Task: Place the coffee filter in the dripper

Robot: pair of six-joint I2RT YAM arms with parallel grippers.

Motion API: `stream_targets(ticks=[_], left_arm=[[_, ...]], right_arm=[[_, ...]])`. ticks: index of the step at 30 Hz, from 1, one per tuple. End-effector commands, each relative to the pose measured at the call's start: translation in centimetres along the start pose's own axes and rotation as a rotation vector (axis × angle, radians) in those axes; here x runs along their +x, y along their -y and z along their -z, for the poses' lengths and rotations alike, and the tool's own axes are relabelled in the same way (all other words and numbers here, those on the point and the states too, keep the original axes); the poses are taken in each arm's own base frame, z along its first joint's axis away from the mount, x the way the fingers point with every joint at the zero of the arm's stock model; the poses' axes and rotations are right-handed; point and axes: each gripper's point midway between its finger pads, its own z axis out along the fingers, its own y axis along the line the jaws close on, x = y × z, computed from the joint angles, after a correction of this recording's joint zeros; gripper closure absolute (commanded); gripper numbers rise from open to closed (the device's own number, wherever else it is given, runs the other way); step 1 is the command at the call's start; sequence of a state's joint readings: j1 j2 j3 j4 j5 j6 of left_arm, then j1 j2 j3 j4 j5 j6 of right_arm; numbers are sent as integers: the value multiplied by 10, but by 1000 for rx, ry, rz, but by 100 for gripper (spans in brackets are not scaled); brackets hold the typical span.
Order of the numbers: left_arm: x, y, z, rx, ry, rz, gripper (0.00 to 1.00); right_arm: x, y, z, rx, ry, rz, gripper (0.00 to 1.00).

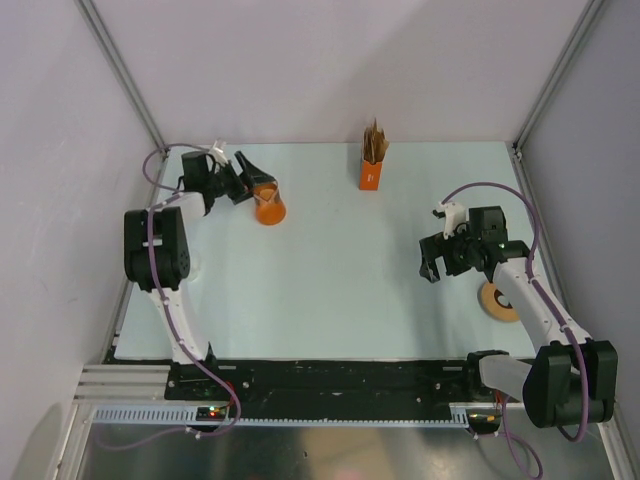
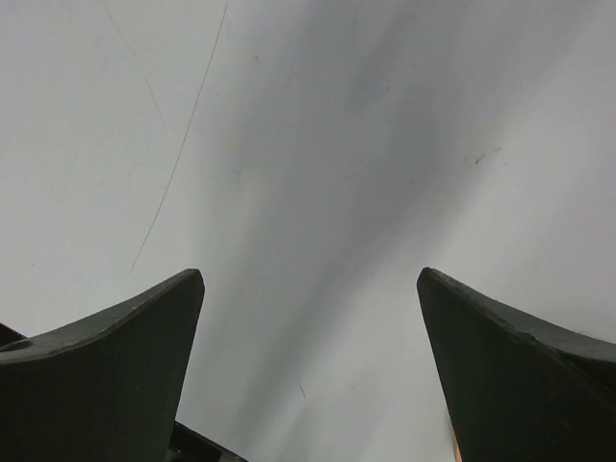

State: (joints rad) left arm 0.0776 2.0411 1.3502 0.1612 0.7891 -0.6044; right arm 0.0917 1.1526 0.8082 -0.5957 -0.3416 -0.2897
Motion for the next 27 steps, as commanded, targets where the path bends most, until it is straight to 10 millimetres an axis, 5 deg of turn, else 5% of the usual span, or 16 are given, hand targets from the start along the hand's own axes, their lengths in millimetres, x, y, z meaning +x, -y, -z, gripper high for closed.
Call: stream_targets(ticks=[1, 20, 27], left_arm=[[3, 43, 12, 93, 27, -63, 2], [127, 102, 22, 186, -146, 33, 2], [154, 123, 30, 232, -186, -3, 2]], right_arm=[[-18, -1, 9, -3, 51, 30, 0], [-18, -4, 13, -18, 58, 24, 0], [-17, -5, 15, -27, 61, 17, 0]])
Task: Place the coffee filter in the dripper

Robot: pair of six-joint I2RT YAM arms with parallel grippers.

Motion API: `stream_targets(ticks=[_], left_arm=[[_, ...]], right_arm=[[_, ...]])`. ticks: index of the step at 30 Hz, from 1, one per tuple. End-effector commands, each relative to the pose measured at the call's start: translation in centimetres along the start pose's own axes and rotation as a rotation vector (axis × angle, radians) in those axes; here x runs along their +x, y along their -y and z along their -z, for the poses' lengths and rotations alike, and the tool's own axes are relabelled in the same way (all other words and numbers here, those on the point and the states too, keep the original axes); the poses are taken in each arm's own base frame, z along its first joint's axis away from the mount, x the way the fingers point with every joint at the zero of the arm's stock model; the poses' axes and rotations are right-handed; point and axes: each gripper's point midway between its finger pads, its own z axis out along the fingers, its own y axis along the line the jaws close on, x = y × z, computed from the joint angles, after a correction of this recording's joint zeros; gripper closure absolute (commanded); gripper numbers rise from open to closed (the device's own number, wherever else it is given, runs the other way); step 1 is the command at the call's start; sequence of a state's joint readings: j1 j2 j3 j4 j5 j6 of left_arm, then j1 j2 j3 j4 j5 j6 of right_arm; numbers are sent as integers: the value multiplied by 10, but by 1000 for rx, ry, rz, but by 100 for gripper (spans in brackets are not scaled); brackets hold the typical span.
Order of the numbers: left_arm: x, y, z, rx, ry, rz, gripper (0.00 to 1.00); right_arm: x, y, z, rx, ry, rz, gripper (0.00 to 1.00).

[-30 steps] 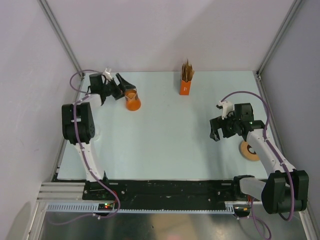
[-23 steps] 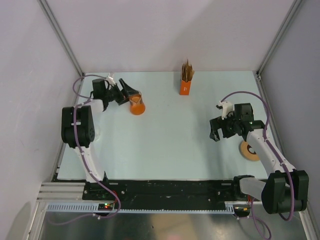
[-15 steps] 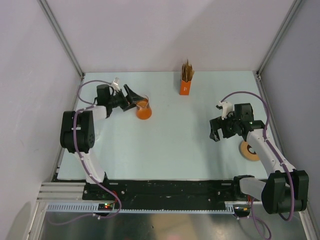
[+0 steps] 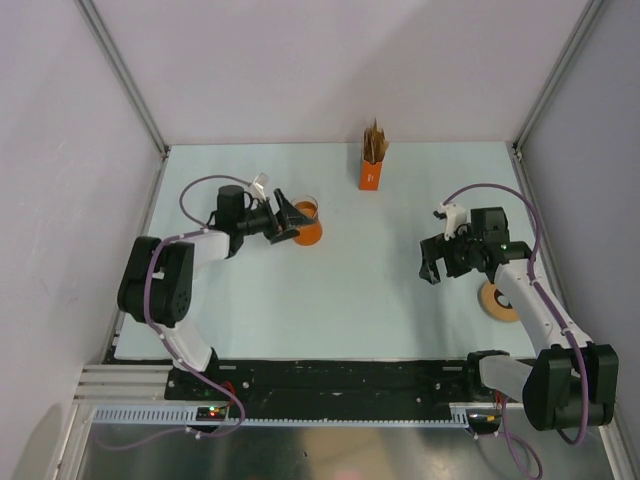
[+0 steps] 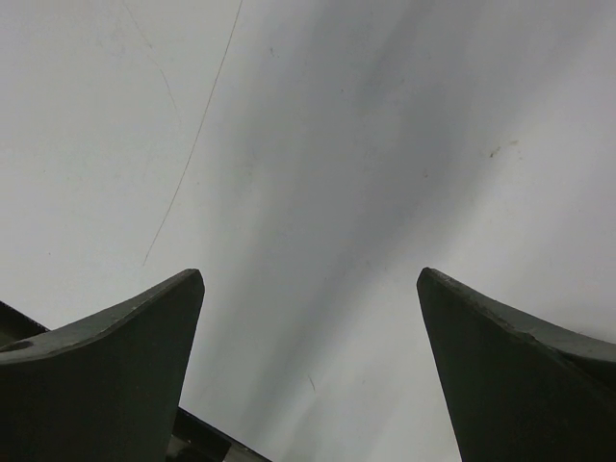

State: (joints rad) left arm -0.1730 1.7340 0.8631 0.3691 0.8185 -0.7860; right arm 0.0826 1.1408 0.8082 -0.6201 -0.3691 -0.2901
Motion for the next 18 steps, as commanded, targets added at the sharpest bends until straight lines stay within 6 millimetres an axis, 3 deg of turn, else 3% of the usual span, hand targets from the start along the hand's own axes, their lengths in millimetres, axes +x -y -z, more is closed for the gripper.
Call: stream_targets(ticks=[1, 4, 6, 10, 13, 18], left_arm=[[0, 37, 10, 86, 23, -114, 2], [-13, 52, 32, 130, 66, -266, 2], [-35, 53, 54, 124, 136, -325, 2], [-86, 36, 95, 20, 319, -348, 2], [-109, 19, 95, -31, 367, -307, 3], [-141, 17, 57, 13, 362, -205, 14]], right_arm=[[-20, -1, 12, -7, 65, 27, 0], [-19, -2, 15, -19, 70, 24, 0], [-19, -1, 16, -25, 72, 19, 0], [-19, -2, 18, -33, 80, 15, 0], [-21, -2, 17, -37, 85, 16, 0], [-17, -1, 14, -38, 64, 2, 0]])
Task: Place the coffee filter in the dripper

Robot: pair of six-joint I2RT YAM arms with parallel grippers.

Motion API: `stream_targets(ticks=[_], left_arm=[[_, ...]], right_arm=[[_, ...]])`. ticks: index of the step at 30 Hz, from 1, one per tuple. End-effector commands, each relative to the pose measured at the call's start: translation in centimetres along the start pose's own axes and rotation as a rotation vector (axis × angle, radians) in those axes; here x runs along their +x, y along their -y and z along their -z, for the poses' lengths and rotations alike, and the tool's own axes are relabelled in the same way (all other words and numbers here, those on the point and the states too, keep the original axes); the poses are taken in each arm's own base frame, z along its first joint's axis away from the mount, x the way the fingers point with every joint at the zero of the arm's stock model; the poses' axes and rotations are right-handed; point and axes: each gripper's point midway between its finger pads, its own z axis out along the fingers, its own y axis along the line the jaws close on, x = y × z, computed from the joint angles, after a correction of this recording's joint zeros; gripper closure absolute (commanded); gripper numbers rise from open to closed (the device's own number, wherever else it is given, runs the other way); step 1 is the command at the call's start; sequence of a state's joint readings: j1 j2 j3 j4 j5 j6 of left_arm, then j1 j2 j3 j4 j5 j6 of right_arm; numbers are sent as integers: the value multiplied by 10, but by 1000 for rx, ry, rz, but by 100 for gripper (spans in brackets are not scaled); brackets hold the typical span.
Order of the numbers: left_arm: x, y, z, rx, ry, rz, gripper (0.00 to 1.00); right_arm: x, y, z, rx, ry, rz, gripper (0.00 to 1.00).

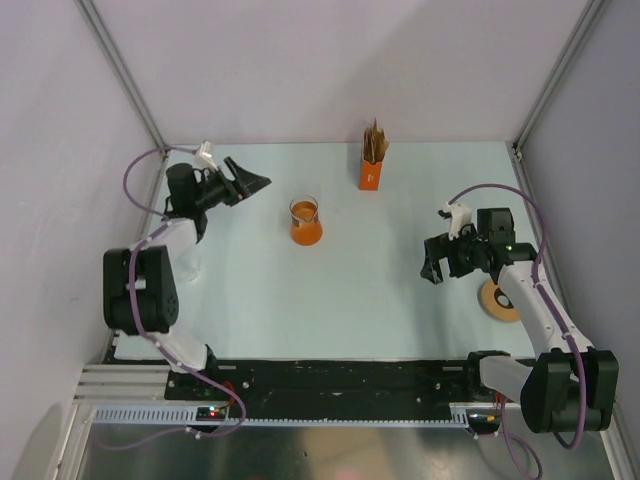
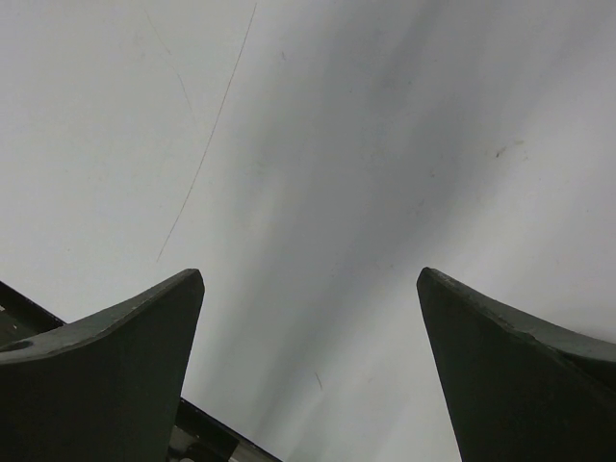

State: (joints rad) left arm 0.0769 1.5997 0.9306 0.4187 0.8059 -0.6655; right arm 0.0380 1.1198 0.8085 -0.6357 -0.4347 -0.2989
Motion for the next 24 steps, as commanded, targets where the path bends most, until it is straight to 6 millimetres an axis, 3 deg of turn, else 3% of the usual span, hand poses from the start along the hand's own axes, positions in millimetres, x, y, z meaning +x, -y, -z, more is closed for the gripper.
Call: stream_targets(ticks=[1, 5, 10, 17, 24], left_arm=[[-15, 0, -44, 37, 23, 58, 14], [-2, 7, -76, 97, -7, 114, 16], [28, 15, -96, 172, -51, 205, 22], [72, 37, -85, 251, -89, 314, 32], [116, 65, -65, 272, -144, 355, 34]], right_arm=[[-15, 0, 6, -4, 32, 22, 0], [-13, 3, 5, -1, 27, 12, 0], [-12, 4, 3, 0, 20, 9, 0], [-12, 4, 3, -1, 19, 8, 0], [-12, 3, 4, -5, 23, 9, 0]])
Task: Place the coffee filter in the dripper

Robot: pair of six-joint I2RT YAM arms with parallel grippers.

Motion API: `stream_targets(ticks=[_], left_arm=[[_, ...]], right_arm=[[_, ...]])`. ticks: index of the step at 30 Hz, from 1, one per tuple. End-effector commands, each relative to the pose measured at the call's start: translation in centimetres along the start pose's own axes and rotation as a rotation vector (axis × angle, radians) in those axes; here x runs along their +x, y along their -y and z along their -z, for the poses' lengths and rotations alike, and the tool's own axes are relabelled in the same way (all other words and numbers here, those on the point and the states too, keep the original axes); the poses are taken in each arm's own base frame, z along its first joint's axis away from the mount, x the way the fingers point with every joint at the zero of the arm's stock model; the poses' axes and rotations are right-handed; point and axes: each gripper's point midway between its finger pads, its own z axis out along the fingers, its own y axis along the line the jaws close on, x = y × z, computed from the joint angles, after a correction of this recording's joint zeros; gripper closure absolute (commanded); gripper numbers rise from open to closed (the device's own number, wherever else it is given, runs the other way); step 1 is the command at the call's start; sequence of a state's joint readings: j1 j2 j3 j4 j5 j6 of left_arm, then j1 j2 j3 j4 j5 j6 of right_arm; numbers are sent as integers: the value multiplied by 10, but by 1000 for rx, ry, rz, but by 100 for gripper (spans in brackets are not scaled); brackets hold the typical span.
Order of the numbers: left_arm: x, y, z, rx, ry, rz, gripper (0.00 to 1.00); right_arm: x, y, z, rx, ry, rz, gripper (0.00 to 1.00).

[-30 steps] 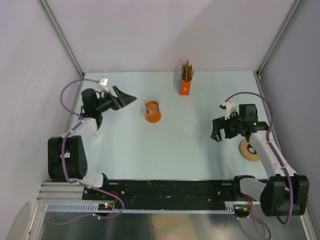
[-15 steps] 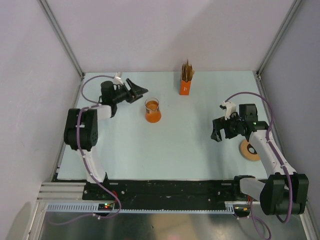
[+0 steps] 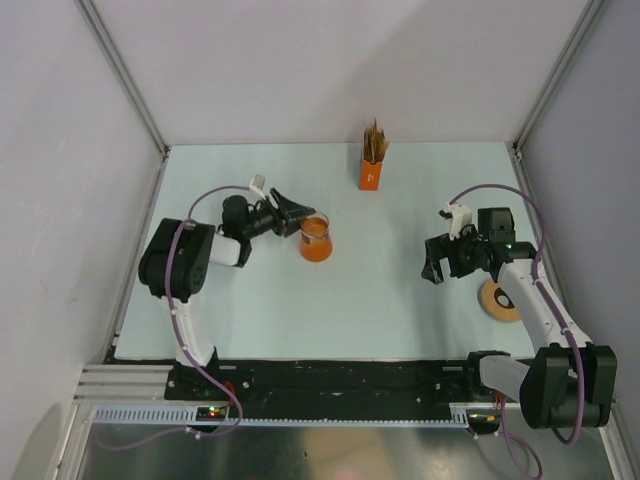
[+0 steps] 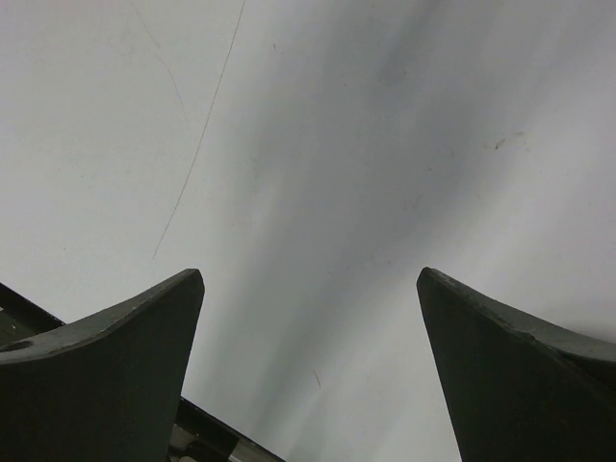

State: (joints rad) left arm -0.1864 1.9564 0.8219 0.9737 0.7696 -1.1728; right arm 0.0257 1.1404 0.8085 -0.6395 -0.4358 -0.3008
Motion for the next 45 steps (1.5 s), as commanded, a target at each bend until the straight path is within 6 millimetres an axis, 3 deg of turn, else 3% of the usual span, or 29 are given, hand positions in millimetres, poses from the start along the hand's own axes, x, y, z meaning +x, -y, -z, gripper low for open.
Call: stream_targets(ticks=[1, 9, 15, 16, 19, 22, 27, 31, 36, 40, 45], left_arm=[[25, 47, 5, 109, -16, -52, 34], [67, 58, 21, 138, -72, -105, 22], [98, 88, 58, 279, -146, -305, 16], [103, 85, 64, 270, -170, -325, 16], [96, 77, 80, 201, -155, -453, 17], [77, 47, 93, -32, -156, -575, 18], [53, 42, 135, -254, -166, -829, 14], [39, 47, 175, -403, -216, -1005, 5], [28, 55, 212, -559, -215, -1165, 1], [38, 53, 222, -576, -238, -1175, 0], [47, 60, 219, -530, -254, -1152, 0]], right_arm=[[-17, -1, 7, -7, 42, 26, 0], [-16, -11, 10, -61, 50, 48, 0], [-21, -34, 15, -155, 103, 104, 0], [-22, -38, 14, -164, 111, 123, 0], [-22, -53, 9, -187, 108, 179, 0], [-23, -63, 4, -201, 101, 217, 0], [-26, -67, 10, -167, 107, 258, 0], [-12, -35, 30, -45, 44, 261, 0], [29, 42, 66, 121, -79, 125, 0], [66, 92, 91, 240, -155, 16, 0], [97, 140, 111, 338, -167, -142, 2]])
